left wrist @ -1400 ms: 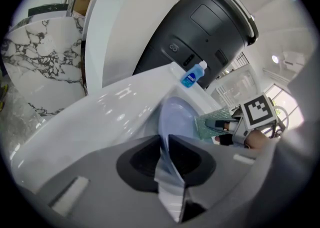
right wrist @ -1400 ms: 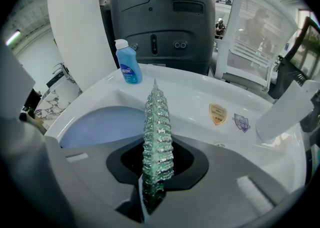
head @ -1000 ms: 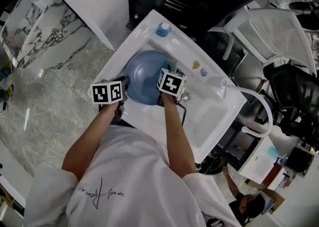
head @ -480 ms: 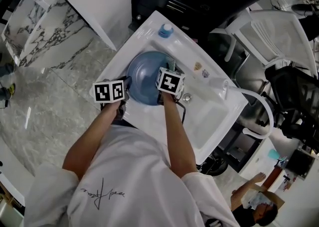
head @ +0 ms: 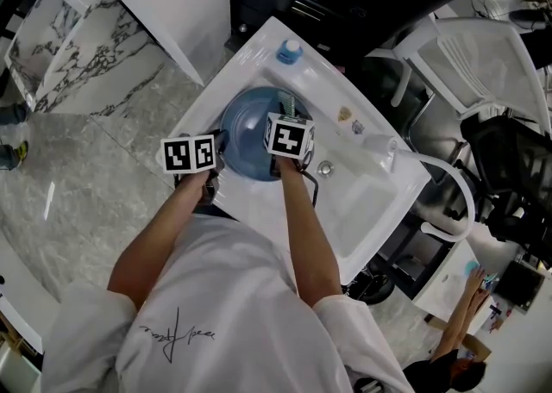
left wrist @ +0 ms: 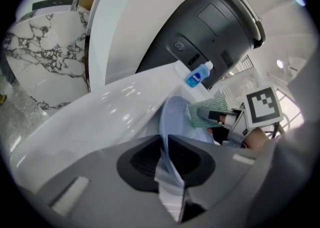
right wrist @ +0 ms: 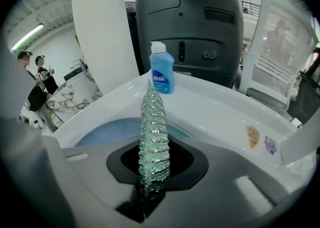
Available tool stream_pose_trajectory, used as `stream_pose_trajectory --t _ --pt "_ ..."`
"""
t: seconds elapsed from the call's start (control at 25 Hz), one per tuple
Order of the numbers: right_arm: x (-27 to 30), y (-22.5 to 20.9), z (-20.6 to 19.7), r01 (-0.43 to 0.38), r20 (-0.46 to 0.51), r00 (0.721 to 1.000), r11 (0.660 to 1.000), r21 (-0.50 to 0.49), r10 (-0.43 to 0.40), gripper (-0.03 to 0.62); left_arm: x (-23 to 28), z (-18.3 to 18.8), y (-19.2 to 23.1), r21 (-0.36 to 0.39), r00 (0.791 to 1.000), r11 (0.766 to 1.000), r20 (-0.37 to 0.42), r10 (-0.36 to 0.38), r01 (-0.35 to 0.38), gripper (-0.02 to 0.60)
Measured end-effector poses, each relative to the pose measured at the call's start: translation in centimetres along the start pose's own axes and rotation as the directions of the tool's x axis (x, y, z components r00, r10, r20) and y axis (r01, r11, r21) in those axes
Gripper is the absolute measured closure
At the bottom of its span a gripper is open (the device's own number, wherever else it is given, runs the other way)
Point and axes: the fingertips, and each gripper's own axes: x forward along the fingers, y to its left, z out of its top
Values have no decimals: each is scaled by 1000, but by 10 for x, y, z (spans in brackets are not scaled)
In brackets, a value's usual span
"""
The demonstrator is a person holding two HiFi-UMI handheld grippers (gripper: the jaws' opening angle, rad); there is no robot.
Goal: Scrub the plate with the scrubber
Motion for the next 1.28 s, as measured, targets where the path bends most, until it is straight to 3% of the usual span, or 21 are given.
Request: stream_pose_trajectory --t 0.48,0.96,1.28 --pt "10 39 -3 -103 -1 995 988 -118 104 534 1 1 0 -24 1000 1000 9 -16 16 477" --pt "7 61 -5 -132 -18 991 971 -202 131 534 -3 5 3 -73 999 997 29 -33 35 479" --pt "5 78 -9 -175 -31 984 939 -297 173 534 -3 5 4 -72 999 997 27 -29 31 479"
